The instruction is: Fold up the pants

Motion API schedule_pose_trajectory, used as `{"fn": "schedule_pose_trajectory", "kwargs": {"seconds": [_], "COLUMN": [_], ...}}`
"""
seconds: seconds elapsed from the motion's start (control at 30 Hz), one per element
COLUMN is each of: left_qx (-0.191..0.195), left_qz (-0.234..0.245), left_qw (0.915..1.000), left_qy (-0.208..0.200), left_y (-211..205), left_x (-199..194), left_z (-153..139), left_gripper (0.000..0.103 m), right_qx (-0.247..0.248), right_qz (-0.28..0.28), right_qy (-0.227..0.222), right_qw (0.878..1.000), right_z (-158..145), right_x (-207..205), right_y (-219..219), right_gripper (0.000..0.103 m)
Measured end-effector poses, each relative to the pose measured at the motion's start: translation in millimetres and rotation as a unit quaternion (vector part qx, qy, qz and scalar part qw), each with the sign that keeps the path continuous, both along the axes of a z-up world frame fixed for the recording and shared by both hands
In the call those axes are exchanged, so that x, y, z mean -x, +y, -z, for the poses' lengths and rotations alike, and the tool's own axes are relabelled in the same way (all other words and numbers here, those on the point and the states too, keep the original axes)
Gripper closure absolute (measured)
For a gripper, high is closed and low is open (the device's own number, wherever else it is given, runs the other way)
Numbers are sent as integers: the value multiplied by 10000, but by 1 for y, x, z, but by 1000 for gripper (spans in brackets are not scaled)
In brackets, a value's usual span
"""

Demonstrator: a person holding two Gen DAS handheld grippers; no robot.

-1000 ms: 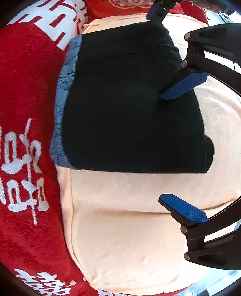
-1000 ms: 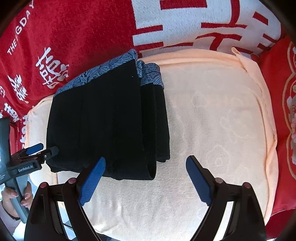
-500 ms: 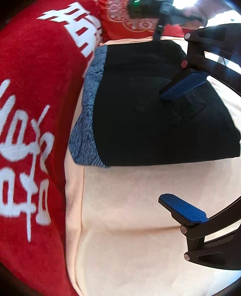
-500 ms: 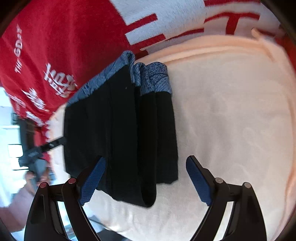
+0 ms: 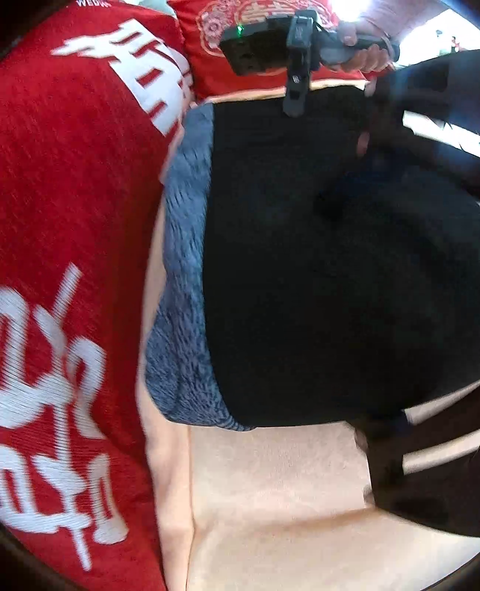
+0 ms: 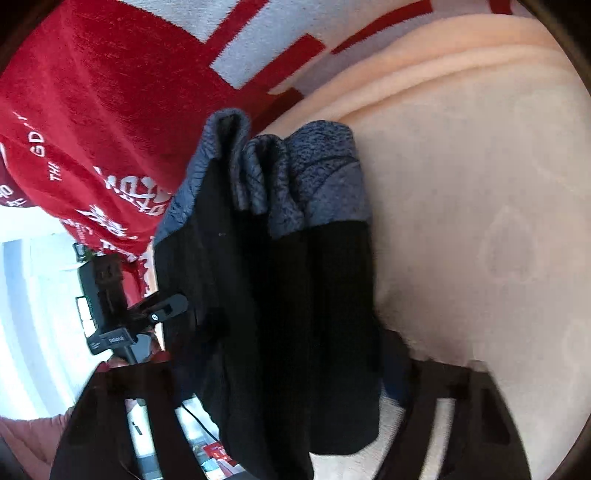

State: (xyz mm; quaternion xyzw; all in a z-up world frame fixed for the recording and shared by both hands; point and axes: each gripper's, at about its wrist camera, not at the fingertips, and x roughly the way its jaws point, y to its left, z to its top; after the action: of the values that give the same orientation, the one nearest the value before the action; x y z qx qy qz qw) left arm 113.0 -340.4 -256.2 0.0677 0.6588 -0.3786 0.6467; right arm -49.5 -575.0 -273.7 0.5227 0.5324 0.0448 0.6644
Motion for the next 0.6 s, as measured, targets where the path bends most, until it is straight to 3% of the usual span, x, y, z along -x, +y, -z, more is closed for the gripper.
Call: {"fn": "schedule_pose_trajectory", "kwargs": {"seconds": [0.03, 0.13, 0.37, 0.6], "left_qx": [39, 35, -20, -265], "left_qz": [-12, -20, -190, -376], "left_qw": [10000, 9998, 9987, 9978], "left_qy": [-70, -217, -466, -473], "left_y": [-2, 0, 26, 77], "left_x": [3, 12, 48, 87], "left_z": [-6, -25, -74, -85], "left_gripper": [33, 43, 43, 43], "right_qx": [-70, -229, -355, -535], "right_qz": [39, 129, -100, -187], "right_qy": [-65, -238, -449, -414], "right_qw": [9999, 9994, 9983, 9975], "right_z": [-4, -17, -53, -68], "right_x": [5, 12, 34, 65], "right_y": [-3, -7, 18, 65], "right_gripper": [48, 62, 63, 63]}}
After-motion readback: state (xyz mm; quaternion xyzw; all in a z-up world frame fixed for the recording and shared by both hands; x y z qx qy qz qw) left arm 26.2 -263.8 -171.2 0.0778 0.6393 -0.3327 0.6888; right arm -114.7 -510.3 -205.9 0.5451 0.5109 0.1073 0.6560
